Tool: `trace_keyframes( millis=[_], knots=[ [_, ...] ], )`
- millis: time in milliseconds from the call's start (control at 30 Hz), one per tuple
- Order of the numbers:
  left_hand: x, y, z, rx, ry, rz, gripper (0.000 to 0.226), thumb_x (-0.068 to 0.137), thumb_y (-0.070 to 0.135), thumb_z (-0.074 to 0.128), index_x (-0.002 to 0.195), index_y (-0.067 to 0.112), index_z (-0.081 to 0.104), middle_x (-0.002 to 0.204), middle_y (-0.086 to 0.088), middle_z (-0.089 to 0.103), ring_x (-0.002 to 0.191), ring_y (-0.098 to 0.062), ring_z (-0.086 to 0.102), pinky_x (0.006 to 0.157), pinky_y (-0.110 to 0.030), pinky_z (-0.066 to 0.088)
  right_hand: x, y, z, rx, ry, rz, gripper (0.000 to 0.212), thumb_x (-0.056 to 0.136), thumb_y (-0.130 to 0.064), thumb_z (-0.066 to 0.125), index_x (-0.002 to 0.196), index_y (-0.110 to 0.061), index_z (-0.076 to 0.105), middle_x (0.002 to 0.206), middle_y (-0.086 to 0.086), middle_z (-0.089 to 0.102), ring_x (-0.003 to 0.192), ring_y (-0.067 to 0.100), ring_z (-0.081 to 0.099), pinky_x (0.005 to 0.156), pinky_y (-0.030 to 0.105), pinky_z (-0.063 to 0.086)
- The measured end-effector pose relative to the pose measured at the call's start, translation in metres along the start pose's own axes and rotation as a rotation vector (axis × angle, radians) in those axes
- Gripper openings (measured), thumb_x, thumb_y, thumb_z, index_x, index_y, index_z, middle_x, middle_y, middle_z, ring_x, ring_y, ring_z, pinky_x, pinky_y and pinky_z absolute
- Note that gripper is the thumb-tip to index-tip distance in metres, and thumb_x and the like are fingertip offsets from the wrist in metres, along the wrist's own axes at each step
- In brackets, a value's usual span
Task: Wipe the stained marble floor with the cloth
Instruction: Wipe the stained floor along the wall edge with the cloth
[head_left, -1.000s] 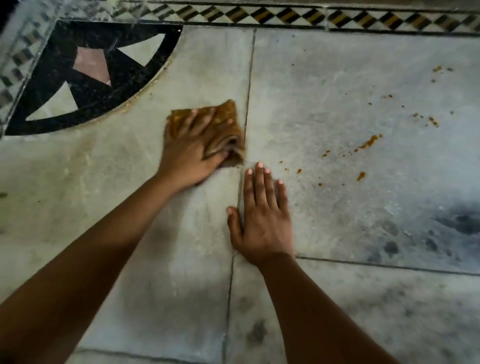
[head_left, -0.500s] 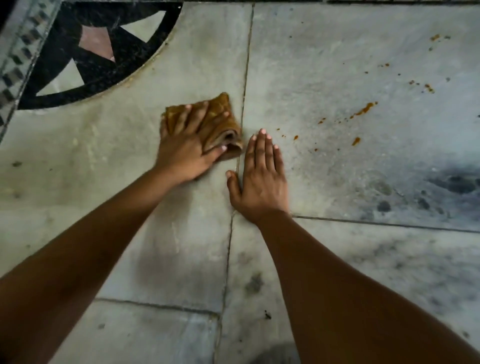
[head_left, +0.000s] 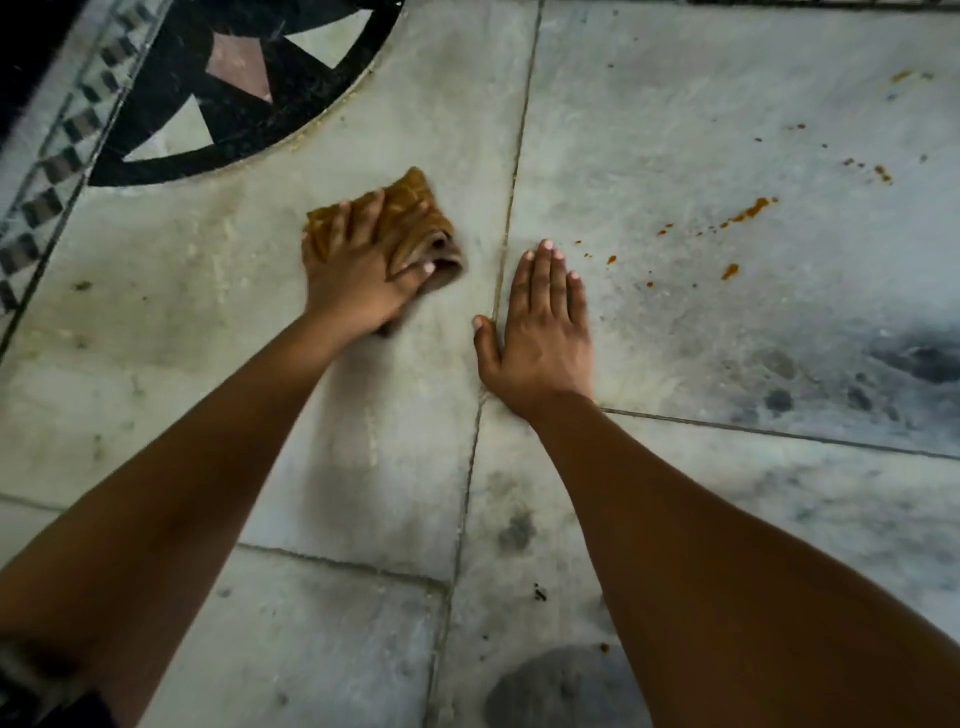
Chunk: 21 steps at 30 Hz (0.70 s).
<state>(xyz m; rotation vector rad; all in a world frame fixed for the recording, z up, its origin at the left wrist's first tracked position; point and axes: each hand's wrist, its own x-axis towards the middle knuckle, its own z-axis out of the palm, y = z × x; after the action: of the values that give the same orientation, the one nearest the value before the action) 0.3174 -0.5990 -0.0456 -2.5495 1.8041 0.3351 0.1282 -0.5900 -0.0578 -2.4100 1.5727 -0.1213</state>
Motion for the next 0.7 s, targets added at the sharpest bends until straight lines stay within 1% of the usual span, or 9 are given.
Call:
trace_keyframes(
  millis=[100, 200, 233, 333, 433, 500, 567, 633, 700],
  knots=[
    [0.046, -0.017, -0.01, -0.072, -0.011, -0.195, 0.069, 0.091, 0.06, 0.036, 0.149, 0.035, 0.009, 0.159, 0.005, -0.002, 0.145, -0.03, -0.004, 0.114, -0.056, 0.0, 0.0, 0.0, 0.002, 0.009, 0.012, 0.009, 0.075, 0.094, -0.045, 0.026, 0.147, 0.001, 0.0, 0.156, 0.02, -0.005, 0.145, 0.029, -0.007, 0.117, 0.039, -0.007],
    [0.074, 0.01, -0.015, -0.103, -0.008, -0.255, 0.07, 0.089, 0.064, 0.033, 0.149, 0.036, 0.01, 0.16, 0.003, -0.003, 0.145, -0.033, -0.006, 0.111, -0.062, -0.005, -0.001, 0.0, 0.001, 0.023, 0.008, 0.003, 0.075, 0.094, -0.045, 0.026, 0.147, 0.001, 0.001, 0.156, 0.02, -0.004, 0.145, 0.029, -0.007, 0.117, 0.039, -0.007],
    [0.069, 0.021, -0.014, -0.096, -0.009, -0.22, 0.07, 0.088, 0.064, 0.033, 0.149, 0.036, 0.011, 0.159, 0.004, -0.003, 0.145, -0.033, -0.006, 0.111, -0.062, -0.005, -0.001, 0.0, 0.0, 0.024, 0.009, 0.0, 0.074, 0.094, -0.045, 0.025, 0.147, 0.001, 0.001, 0.156, 0.02, -0.004, 0.145, 0.029, -0.006, 0.117, 0.039, -0.007],
    [0.017, 0.03, 0.001, -0.028, -0.001, 0.025, 0.067, 0.089, 0.065, 0.034, 0.147, 0.04, 0.014, 0.159, 0.006, -0.004, 0.145, -0.03, -0.006, 0.112, -0.06, -0.001, 0.0, -0.001, -0.001, 0.017, 0.012, -0.002, 0.074, 0.093, -0.045, 0.023, 0.147, 0.001, 0.003, 0.156, 0.021, -0.002, 0.145, 0.029, -0.005, 0.116, 0.039, -0.007],
    [-0.04, -0.006, 0.005, 0.038, -0.018, 0.175, 0.071, 0.077, 0.075, 0.018, 0.141, 0.052, 0.001, 0.159, 0.01, -0.003, 0.146, -0.027, -0.004, 0.112, -0.057, 0.006, -0.001, 0.0, -0.002, 0.015, -0.008, -0.003, 0.074, 0.095, -0.044, 0.026, 0.147, 0.0, 0.0, 0.156, 0.02, -0.004, 0.145, 0.029, -0.007, 0.116, 0.039, -0.008],
    [-0.041, -0.041, -0.001, 0.042, -0.033, 0.125, 0.072, 0.073, 0.077, 0.015, 0.138, 0.052, -0.003, 0.159, 0.009, 0.001, 0.146, -0.026, -0.001, 0.114, -0.052, 0.008, 0.0, 0.001, -0.001, 0.017, -0.008, -0.006, 0.074, 0.095, -0.044, 0.026, 0.147, 0.0, -0.001, 0.156, 0.02, -0.006, 0.145, 0.029, -0.008, 0.116, 0.039, -0.009],
    [-0.01, -0.07, -0.007, 0.031, -0.034, -0.013, 0.075, 0.083, 0.073, 0.028, 0.146, 0.042, 0.001, 0.159, 0.006, 0.002, 0.146, -0.028, 0.001, 0.116, -0.051, 0.006, 0.001, 0.001, 0.0, 0.022, 0.007, -0.007, 0.074, 0.095, -0.044, 0.027, 0.147, 0.0, -0.001, 0.156, 0.02, -0.006, 0.145, 0.029, -0.008, 0.116, 0.039, -0.009],
    [0.036, -0.082, -0.015, -0.014, -0.025, -0.191, 0.075, 0.09, 0.065, 0.034, 0.15, 0.031, 0.005, 0.16, 0.002, 0.0, 0.145, -0.03, -0.001, 0.116, -0.052, 0.003, 0.0, 0.002, 0.002, 0.019, 0.009, -0.002, 0.073, 0.095, -0.045, 0.025, 0.147, -0.001, -0.001, 0.156, 0.019, -0.006, 0.145, 0.028, -0.008, 0.116, 0.038, -0.008],
    [0.079, -0.073, -0.022, -0.05, -0.033, -0.26, 0.074, 0.092, 0.062, 0.032, 0.151, 0.028, 0.003, 0.16, -0.002, -0.003, 0.145, -0.034, -0.004, 0.116, -0.054, 0.0, 0.0, 0.002, 0.003, 0.013, 0.014, 0.004, 0.073, 0.094, -0.046, 0.022, 0.147, -0.001, -0.001, 0.156, 0.019, -0.005, 0.145, 0.028, -0.008, 0.116, 0.038, -0.008]
  ],
)
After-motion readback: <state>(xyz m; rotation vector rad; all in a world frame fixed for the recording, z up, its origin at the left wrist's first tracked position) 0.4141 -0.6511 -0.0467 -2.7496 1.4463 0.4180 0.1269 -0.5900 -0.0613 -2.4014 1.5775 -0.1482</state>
